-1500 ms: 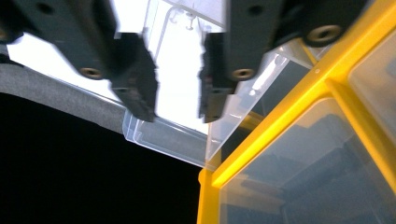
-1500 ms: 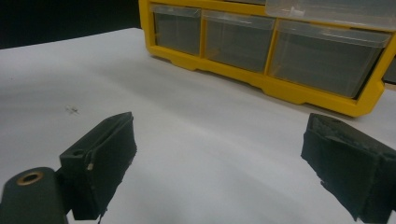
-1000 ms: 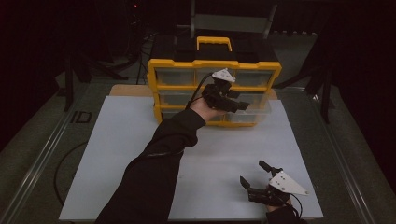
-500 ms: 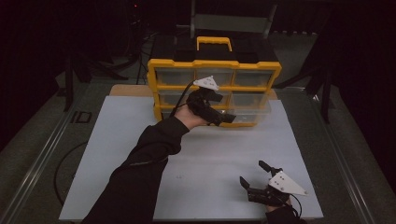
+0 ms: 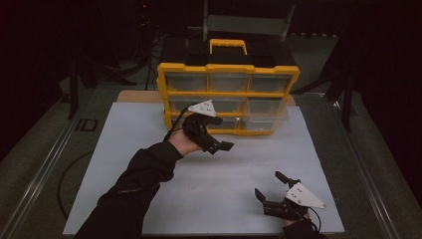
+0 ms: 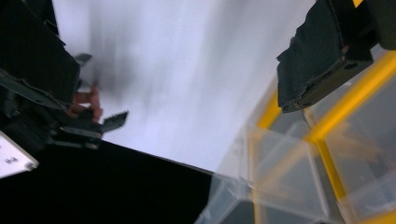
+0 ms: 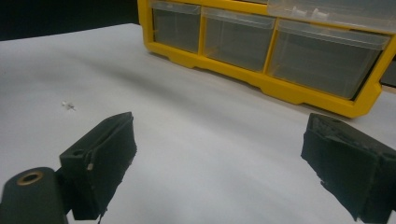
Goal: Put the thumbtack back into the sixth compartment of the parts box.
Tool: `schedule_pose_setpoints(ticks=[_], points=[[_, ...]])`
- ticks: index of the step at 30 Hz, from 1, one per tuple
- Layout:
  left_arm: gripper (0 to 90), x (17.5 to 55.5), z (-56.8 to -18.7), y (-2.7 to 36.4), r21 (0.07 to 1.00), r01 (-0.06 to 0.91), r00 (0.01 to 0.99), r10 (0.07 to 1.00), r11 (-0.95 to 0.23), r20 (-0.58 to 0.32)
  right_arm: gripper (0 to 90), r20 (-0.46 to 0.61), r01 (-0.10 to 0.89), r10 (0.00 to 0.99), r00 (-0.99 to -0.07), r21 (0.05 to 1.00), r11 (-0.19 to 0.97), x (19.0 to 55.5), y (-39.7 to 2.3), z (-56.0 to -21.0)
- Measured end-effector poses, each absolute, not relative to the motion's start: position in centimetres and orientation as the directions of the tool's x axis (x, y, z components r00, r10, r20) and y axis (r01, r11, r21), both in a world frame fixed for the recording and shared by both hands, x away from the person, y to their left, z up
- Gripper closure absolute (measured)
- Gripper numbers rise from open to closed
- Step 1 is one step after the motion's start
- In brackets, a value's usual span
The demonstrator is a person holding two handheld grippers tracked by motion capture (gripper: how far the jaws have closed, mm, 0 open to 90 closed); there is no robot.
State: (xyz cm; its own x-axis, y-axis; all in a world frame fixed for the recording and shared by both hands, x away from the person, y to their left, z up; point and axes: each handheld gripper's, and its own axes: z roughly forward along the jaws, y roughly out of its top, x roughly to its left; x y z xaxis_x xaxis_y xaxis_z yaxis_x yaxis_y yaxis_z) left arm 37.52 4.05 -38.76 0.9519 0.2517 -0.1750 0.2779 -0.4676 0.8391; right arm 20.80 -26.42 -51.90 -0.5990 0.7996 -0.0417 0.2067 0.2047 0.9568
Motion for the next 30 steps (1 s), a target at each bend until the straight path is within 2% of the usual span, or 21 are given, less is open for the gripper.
schedule_pose_setpoints(ticks=[30], points=[[0.4,32.0,-45.1,10.0,0.810,0.314,0.946,0.239,-0.495,-0.220,9.7,-0.039,0.213,0.798,-0.601,0.955,0.208,20.8,-26.3,-52.0]])
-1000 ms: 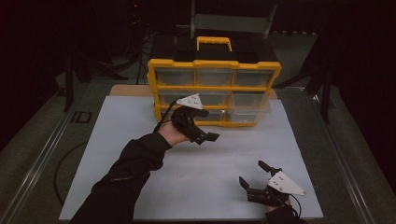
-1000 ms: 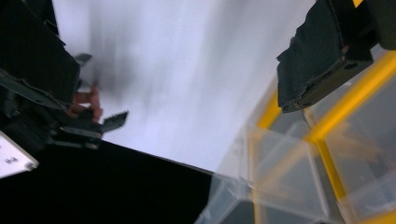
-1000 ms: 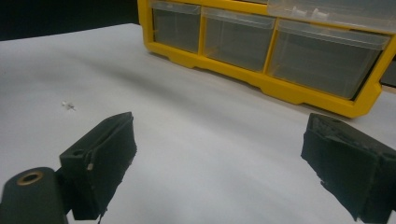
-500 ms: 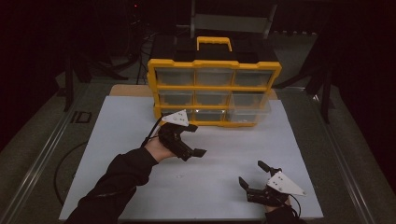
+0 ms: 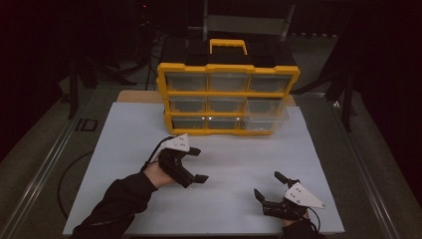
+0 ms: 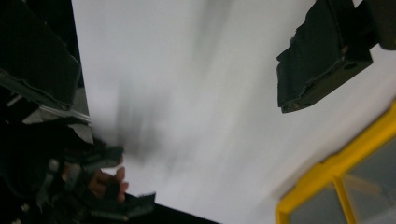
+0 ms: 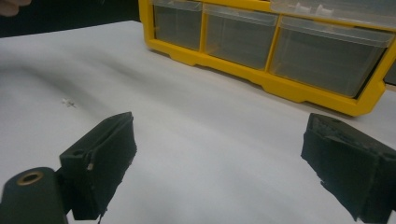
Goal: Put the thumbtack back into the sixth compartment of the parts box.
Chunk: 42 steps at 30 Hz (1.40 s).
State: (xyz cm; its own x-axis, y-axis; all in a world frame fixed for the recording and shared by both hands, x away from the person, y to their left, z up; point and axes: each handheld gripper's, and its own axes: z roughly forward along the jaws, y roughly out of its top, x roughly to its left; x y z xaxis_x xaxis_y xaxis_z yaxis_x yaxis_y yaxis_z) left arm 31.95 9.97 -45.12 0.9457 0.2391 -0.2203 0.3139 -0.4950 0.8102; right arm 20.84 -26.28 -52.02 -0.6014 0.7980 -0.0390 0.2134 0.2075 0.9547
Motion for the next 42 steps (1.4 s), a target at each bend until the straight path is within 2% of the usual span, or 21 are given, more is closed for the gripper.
schedule_pose_setpoints(ticks=[9,16,22,24,25,27,28,29,32,39,42], points=[[3.2,30.9,-47.5,11.8,0.787,0.332,0.940,0.254,-0.519,-0.228,9.7,-0.040,0.213,0.798,-0.601,0.955,0.208,20.8,-26.3,-52.0],[12.0,30.5,-49.6,12.8,0.778,0.356,0.931,0.273,-0.518,-0.244,9.7,-0.039,0.215,0.798,-0.601,0.954,0.208,20.9,-26.3,-52.1],[29.3,30.4,-51.0,12.9,0.760,0.357,0.930,0.282,-0.544,-0.235,9.7,-0.038,0.219,0.797,-0.602,0.953,0.211,20.9,-26.3,-52.1],[38.1,30.5,-51.4,13.0,0.751,0.357,0.931,0.274,-0.556,-0.240,9.7,-0.035,0.221,0.797,-0.602,0.953,0.209,20.8,-26.2,-52.1],[38.9,30.5,-51.6,13.0,0.746,0.358,0.931,0.273,-0.562,-0.241,9.7,-0.037,0.221,0.797,-0.603,0.952,0.211,20.8,-26.2,-52.1],[47.1,30.5,-52.0,13.1,0.738,0.352,0.934,0.273,-0.576,-0.232,9.7,-0.038,0.219,0.796,-0.604,0.953,0.211,20.9,-26.3,-52.1],[47.7,30.6,-52.1,13.1,0.733,0.353,0.933,0.275,-0.582,-0.231,9.7,-0.036,0.221,0.797,-0.603,0.952,0.210,20.9,-26.3,-52.2],[52.6,30.6,-52.3,13.1,0.726,0.350,0.934,0.275,-0.592,-0.226,9.7,-0.036,0.221,0.797,-0.603,0.952,0.210,20.9,-26.3,-52.1],[59.9,30.6,-52.5,13.0,0.719,0.348,0.935,0.276,-0.602,-0.222,9.7,-0.038,0.218,0.797,-0.603,0.953,0.210,20.8,-26.3,-52.1],[71.6,30.6,-53.4,12.7,0.694,0.321,0.946,0.260,-0.645,-0.196,9.7,-0.037,0.220,0.797,-0.603,0.952,0.211,20.9,-26.3,-52.1],[73.9,30.4,-53.3,12.4,0.690,0.309,0.950,0.254,-0.655,-0.184,9.7,-0.037,0.221,0.797,-0.603,0.952,0.211,20.9,-26.3,-52.1]])
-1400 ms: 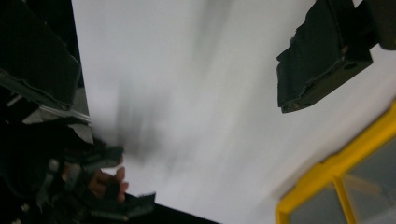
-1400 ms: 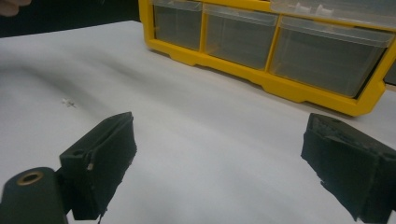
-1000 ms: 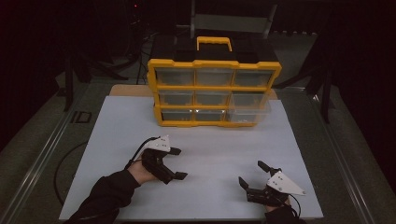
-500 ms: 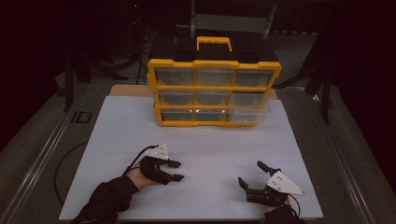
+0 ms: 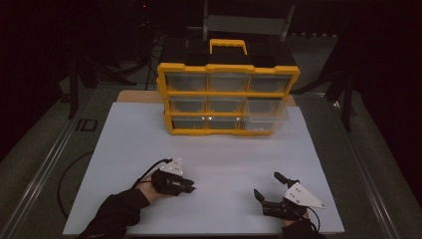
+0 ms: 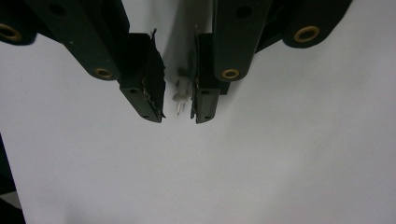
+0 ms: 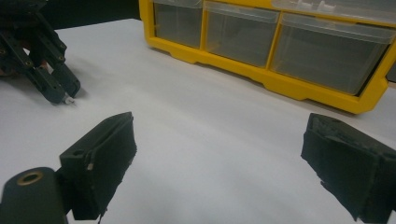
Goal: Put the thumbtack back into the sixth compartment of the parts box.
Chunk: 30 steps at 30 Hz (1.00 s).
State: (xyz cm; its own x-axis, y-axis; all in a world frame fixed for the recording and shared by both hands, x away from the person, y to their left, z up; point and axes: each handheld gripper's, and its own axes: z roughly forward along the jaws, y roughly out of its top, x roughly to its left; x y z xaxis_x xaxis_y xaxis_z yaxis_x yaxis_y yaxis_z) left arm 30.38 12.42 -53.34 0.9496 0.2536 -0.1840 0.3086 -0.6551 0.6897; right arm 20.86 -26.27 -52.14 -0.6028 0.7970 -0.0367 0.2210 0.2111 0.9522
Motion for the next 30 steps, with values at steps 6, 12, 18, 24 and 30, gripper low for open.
schedule_pose_setpoints(ticks=[6,12,18,24,30], points=[[85.0,30.2,-53.3,12.0,0.684,0.294,0.954,0.247,-0.667,-0.169,9.7,-0.037,0.221,0.796,-0.604,0.952,0.212,20.9,-26.3,-52.2],[86.2,30.3,-53.3,12.0,0.680,0.307,0.950,0.254,-0.666,-0.180,9.7,-0.037,0.221,0.797,-0.603,0.952,0.211,20.9,-26.3,-52.1],[86.2,30.5,-53.1,12.0,0.678,0.310,0.949,0.258,-0.667,-0.181,9.7,-0.036,0.221,0.797,-0.603,0.952,0.210,20.9,-26.3,-52.2],[86.3,31.0,-52.0,11.5,0.687,0.312,0.949,0.252,-0.656,-0.190,9.7,-0.035,0.221,0.797,-0.603,0.953,0.209,20.9,-26.2,-52.2],[86.3,31.5,-50.5,10.6,0.701,0.298,0.954,0.236,-0.648,-0.187,9.7,-0.035,0.220,0.797,-0.603,0.953,0.209,20.9,-26.3,-52.2]])
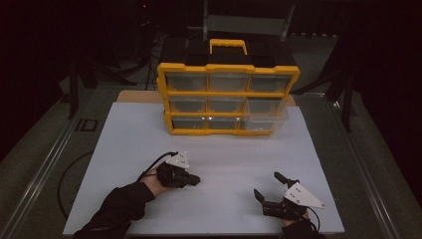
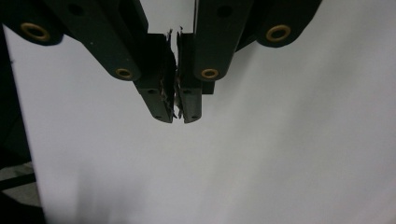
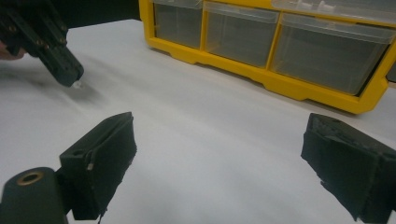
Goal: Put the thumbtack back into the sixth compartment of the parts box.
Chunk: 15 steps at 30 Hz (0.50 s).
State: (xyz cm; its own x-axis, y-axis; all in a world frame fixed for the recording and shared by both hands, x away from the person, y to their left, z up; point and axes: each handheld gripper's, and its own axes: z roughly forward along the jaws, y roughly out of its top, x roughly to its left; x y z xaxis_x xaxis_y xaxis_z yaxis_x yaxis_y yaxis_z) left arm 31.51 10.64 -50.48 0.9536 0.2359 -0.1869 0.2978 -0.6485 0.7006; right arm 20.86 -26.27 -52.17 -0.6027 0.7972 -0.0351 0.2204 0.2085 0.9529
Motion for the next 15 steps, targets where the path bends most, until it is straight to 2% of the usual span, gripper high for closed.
schedule_pose_setpoints(ticks=[15], points=[[86.3,33.2,-45.8,7.6,0.742,0.238,0.971,0.183,-0.627,-0.157,9.7,-0.034,0.218,0.797,-0.603,0.954,0.205,20.9,-26.3,-52.1]])
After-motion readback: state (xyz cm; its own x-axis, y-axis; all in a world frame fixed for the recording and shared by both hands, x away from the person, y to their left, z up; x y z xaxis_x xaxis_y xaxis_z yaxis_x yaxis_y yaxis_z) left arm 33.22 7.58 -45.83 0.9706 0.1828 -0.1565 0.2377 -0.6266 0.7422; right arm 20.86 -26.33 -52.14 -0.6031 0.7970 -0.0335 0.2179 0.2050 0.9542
